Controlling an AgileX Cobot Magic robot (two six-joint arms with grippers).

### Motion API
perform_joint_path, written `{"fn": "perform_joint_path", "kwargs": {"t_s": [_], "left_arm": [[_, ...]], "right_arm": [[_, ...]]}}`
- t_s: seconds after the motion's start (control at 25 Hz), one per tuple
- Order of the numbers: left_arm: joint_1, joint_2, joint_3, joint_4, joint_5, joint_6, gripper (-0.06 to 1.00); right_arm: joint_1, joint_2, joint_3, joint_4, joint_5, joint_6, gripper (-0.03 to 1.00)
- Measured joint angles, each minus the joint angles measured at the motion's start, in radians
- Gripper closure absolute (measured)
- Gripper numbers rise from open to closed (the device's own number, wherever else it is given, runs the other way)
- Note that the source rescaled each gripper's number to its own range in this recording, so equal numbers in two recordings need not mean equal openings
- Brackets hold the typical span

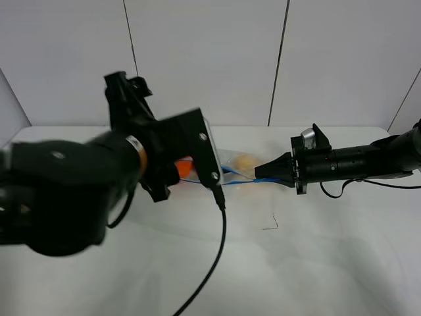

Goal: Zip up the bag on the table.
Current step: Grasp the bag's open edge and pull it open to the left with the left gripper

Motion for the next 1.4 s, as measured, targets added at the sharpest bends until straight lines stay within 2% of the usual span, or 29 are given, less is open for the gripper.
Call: {"fn": "perform_joint_path", "kwargs": {"t_s": [0.12,0.16,0.4,0.6,0.96,1.4], "left_arm": [[-0.063,0.112,0.0,0.126,0.079,-0.127,-0.02],[-0.077,0.143,0.0,0.146,0.096,-0.165,-0.02],[-0.133,0.267,-0.043,0.169,0.081,-0.276,-0.01],[-0.136,0.352,-0.131,0.171,0.015,-0.291,0.0],[-0.136,0.495,-0.3,0.174,-0.003,-0.295,0.01],[-0.128,0.556,-0.349,0.175,-0.019,-0.288,0.08]], "right_arm": [[0.0,0.0,0.0,0.009,0.001,0.002,0.97],[0.0,0.0,0.0,0.01,0.001,0.003,0.97],[0.0,0.0,0.0,0.021,0.001,0.006,0.97],[0.0,0.0,0.0,0.023,0.001,0.006,0.97],[0.0,0.0,0.0,0.023,0.001,0.007,0.97],[0.0,0.0,0.0,0.021,0.001,0.014,0.97]]}}
